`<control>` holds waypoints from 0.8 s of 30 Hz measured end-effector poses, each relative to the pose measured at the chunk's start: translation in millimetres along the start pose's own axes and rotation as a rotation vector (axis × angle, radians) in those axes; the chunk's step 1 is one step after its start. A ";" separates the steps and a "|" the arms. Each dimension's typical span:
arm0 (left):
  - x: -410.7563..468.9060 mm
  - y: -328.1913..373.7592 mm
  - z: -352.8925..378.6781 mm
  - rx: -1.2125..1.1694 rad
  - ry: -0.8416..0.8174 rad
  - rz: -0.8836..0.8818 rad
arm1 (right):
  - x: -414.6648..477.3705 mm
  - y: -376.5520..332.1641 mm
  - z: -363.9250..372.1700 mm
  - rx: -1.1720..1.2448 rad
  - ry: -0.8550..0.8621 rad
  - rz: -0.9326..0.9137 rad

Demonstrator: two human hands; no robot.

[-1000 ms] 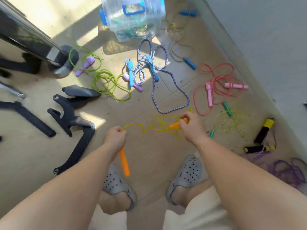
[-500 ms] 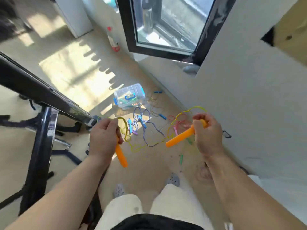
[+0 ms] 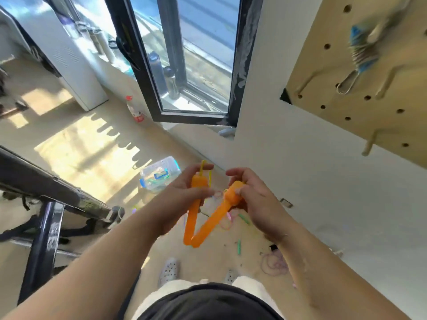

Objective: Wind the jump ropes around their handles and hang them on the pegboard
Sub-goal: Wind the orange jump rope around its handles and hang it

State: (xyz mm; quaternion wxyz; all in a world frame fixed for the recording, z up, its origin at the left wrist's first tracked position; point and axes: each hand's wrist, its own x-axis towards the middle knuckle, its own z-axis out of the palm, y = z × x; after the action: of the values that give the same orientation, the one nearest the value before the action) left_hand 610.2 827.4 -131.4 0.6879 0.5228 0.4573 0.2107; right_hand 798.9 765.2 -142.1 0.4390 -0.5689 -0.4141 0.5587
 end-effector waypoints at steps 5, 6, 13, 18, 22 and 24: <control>7.6 3.9 9.2 0.306 -0.112 0.075 | -1.9 -4.5 20.2 0.037 0.067 -0.023; 9.6 6.8 5.2 0.354 -0.120 0.093 | -0.8 -5.1 22.7 0.041 0.098 -0.029; 36.9 17.3 -34.4 0.742 -0.254 0.335 | -1.8 -7.1 42.7 -0.072 0.284 0.005; 48.7 30.2 -38.8 0.977 -0.363 0.446 | -4.3 -6.3 57.9 -0.093 0.455 0.066; 52.9 34.9 -34.6 1.094 -0.425 0.521 | -12.3 -8.2 65.2 -0.045 0.518 0.084; 53.3 37.4 -32.2 1.101 -0.497 0.521 | -19.0 -10.4 62.7 -0.086 0.495 0.108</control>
State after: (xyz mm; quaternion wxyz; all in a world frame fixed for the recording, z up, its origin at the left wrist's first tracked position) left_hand 616.2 898.9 -120.2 0.3316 0.9250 0.1842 -0.0215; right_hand 735.8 752.1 -126.3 0.4719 -0.7278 -0.2864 0.4070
